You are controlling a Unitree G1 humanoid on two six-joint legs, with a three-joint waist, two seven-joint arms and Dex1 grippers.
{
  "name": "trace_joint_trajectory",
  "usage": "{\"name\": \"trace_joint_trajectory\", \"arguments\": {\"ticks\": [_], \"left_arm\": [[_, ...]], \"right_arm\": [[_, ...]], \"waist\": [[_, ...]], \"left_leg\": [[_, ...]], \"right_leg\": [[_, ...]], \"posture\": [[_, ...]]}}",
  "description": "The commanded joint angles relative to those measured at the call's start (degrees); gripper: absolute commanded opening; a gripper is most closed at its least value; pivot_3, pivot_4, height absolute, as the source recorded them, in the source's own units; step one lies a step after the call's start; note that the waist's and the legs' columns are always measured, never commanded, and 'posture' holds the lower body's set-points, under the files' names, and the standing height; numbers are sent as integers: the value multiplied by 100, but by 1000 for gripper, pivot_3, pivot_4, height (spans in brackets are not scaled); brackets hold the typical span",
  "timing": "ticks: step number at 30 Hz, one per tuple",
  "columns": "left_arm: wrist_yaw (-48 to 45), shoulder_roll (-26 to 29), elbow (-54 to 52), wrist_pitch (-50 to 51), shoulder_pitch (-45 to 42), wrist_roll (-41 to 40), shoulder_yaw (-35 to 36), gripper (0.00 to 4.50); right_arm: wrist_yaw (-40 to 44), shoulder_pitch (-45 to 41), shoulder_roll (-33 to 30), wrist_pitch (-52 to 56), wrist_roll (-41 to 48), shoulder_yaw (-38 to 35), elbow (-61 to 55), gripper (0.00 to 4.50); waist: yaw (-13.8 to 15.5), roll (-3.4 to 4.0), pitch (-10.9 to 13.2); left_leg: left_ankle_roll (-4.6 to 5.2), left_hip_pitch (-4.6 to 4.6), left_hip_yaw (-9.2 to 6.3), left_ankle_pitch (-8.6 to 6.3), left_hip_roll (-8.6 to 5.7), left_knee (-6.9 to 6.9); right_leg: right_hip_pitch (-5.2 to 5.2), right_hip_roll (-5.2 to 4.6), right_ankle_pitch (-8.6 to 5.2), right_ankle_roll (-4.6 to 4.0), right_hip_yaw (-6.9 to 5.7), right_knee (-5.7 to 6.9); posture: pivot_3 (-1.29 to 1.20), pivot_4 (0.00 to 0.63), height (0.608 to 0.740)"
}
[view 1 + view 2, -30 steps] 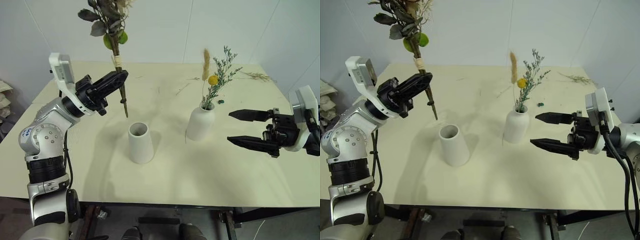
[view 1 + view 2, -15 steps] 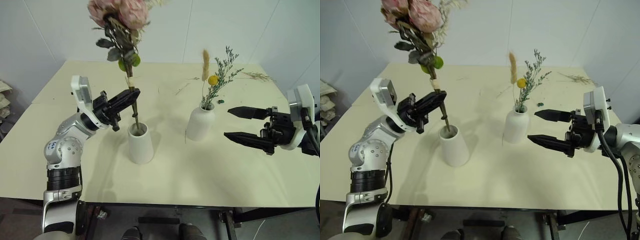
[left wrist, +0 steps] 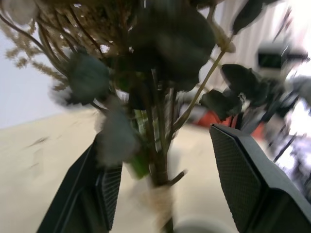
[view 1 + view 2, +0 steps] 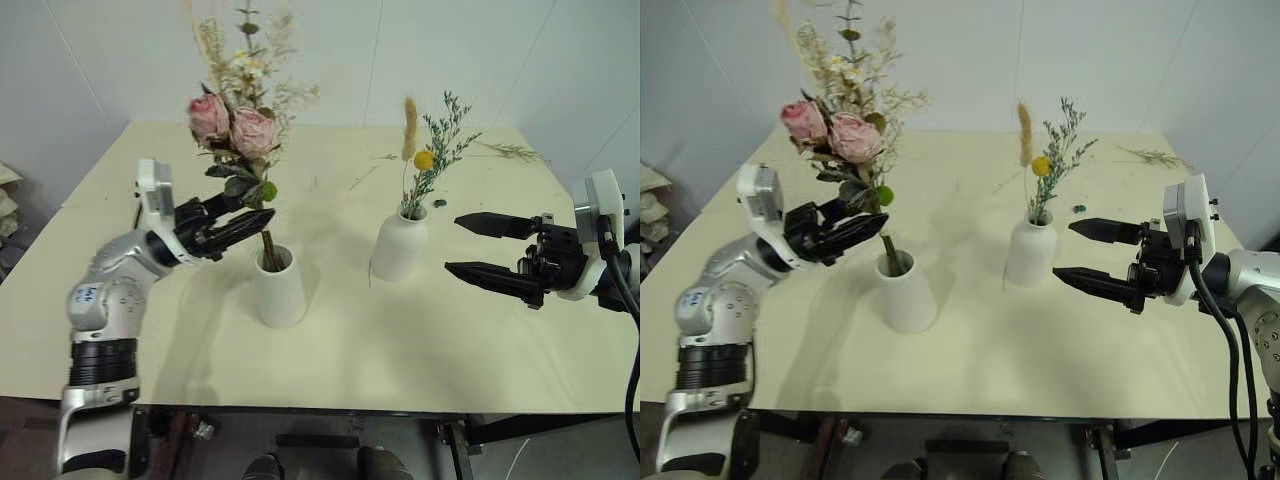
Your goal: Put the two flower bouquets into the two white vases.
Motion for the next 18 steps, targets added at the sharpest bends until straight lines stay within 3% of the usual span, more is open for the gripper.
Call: {"name": "trace_joint_trajectory", "arguments": {"ticks": [1, 7, 18], "left_arm": [[-400, 384, 299, -336, -107, 369, -119, 2749], [-1493, 1067, 1311, -1162, -452, 1013, -498, 2749], [-2124, 1413, 1423, -1171, -321, 747, -139, 2749]], "right_arm": [[51, -8, -4, -136, 61, -184, -57, 4276], [241, -71, -142, -199, -94, -106, 156, 4276], [951, 238, -773, -468, -391, -558, 452, 4276]], "waist": [[5, 0, 0], [13, 0, 0], [-18, 0, 0]], "left_leg": [[0, 1, 0, 0, 0, 0], [1, -3, 0, -1, 0, -4], [6, -3, 1, -3, 3, -15]], "right_leg": [[1, -1, 0, 0, 0, -1], [0, -1, -1, -1, 0, -7], [-5, 0, -4, -3, -1, -6]], "posture": [[0, 150, 740], [0, 150, 740], [0, 150, 740]]}}
